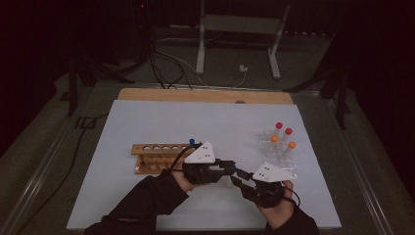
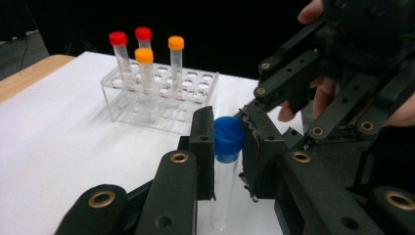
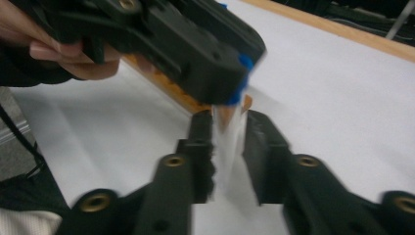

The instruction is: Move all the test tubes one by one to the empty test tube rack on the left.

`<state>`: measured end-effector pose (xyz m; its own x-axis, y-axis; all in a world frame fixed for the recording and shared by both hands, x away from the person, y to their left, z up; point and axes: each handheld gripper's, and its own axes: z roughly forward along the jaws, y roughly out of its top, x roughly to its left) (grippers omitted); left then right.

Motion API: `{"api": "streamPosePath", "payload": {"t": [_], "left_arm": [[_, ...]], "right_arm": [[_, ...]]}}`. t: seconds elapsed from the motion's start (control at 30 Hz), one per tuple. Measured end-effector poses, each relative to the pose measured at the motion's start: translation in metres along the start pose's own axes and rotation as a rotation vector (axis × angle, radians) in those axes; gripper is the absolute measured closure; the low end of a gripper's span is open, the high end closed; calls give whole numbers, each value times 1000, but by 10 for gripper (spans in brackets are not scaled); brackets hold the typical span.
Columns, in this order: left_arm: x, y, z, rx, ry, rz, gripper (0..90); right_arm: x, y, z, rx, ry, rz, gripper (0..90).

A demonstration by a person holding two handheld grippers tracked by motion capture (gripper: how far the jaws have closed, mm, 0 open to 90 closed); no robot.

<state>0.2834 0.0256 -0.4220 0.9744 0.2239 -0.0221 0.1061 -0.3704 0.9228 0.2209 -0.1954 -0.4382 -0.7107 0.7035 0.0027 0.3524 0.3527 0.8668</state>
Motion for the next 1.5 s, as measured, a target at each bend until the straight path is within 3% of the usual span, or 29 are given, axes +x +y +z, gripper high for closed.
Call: {"api": "streamPosePath", "payload": {"t": [0.1,0.3,0.33,0.53,0.57,0.63,0.8,1.1,1.5], "left_arm": [[4,4,-8,-9,20,-1,775],[13,11,-26,-31,64,-10,776],[15,12,-29,-37,70,-13,775],[23,18,-46,-40,117,-4,776],[25,19,-49,-41,126,-4,776],[27,20,-53,-45,141,-7,776],[33,21,-68,-46,177,-12,776],[40,15,-88,-34,223,-19,776],[60,3,-109,-26,314,-47,776]], "right_arm": [[-5,0,-2,-15,-12,14,533],[-15,2,-9,-46,-10,49,398],[-17,2,-9,-50,-26,60,342],[-20,2,-16,-87,-77,78,228],[-22,2,-17,-100,-86,95,162],[-23,2,-18,-110,-96,107,144],[-26,1,-21,-107,-74,106,14],[-28,1,-22,-106,-42,117,0],[-29,0,-23,-108,-49,109,0]]}}
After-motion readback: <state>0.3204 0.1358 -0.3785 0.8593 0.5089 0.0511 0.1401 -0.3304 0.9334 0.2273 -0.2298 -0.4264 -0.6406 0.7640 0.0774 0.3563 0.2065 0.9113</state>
